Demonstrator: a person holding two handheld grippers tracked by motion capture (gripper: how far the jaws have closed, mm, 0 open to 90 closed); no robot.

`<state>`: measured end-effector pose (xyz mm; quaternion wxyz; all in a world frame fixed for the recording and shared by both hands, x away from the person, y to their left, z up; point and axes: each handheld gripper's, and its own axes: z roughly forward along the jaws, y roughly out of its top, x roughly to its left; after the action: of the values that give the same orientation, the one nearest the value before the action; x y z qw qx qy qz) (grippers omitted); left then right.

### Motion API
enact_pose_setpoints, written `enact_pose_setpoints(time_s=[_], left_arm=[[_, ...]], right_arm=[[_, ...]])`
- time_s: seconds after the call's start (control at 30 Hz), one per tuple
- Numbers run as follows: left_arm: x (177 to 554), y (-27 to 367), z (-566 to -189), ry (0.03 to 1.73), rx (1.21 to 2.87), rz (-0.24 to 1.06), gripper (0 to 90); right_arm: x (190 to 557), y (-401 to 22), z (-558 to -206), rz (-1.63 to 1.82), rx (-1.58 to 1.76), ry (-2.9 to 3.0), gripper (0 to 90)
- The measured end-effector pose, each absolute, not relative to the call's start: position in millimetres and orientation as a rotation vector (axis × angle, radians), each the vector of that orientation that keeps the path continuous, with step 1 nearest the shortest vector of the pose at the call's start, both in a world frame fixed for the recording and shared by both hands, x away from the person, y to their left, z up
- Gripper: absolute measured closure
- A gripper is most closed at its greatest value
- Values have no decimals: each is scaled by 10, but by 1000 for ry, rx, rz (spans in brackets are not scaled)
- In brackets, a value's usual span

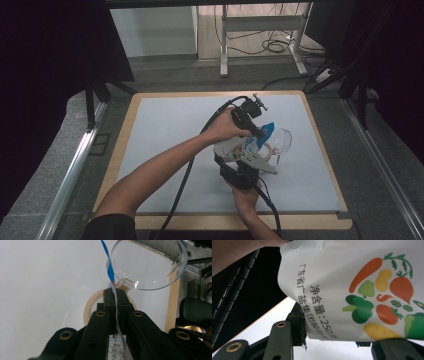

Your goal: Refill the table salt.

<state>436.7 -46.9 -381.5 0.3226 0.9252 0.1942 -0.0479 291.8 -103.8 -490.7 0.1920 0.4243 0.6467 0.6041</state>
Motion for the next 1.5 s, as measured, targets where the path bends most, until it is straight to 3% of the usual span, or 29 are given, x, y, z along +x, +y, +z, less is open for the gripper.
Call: enact_pose_setpoints(time_s=[1.5], left_arm=[[4419, -519, -3829, 495, 2450, -134, 897]], right_arm=[[2949, -1014, -4880, 1666, 1219, 1793, 535]])
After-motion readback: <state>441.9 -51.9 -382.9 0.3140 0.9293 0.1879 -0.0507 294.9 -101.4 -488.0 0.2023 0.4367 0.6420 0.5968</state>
